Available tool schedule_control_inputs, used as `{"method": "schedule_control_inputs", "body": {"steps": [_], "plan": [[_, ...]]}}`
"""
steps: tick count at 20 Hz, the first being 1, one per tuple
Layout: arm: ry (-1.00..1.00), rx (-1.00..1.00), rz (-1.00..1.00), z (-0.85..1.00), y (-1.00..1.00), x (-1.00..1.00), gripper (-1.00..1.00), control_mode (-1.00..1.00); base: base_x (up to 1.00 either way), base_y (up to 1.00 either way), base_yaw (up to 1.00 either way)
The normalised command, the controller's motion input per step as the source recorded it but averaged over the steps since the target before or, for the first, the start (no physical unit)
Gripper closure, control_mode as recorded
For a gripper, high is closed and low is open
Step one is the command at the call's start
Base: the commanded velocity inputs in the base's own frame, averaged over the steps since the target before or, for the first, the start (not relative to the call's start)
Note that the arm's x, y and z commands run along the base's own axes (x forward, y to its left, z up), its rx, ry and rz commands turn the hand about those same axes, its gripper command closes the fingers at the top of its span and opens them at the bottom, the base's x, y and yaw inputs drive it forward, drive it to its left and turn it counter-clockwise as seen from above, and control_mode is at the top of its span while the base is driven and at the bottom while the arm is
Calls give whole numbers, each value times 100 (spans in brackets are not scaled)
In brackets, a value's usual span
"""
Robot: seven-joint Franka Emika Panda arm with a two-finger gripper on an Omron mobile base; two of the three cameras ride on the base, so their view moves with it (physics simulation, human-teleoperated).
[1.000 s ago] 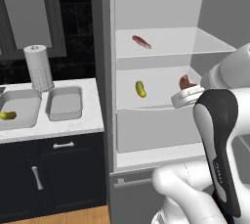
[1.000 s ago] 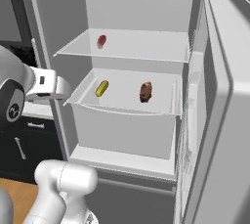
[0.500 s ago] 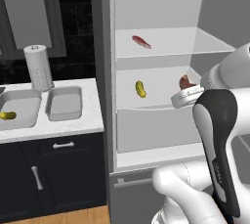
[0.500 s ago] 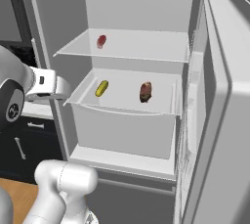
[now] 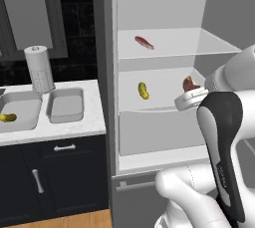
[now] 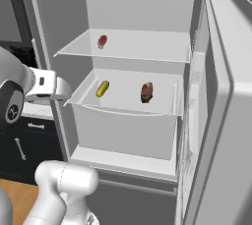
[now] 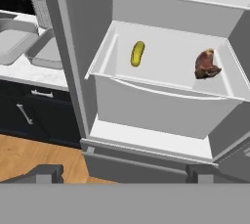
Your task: Place one cucumber and one steak in each tupperware on the nearby counter, to pack two identical lunches.
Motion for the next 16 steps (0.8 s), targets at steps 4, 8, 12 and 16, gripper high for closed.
{"method": "schedule_control_inputs", "body": {"steps": [4, 8, 12, 16], "plan": [[0, 10, 0, -2, -22, -10, -100, -100, 0, 0, 0], [-4, 10, -7, 8, -35, 1, -100, -100, 0, 0, 0], [-21, 0, -2, 37, 0, 23, -100, -100, 0, 0, 0], [-25, 0, 0, 44, 0, 33, -100, -100, 0, 0, 0]]}}
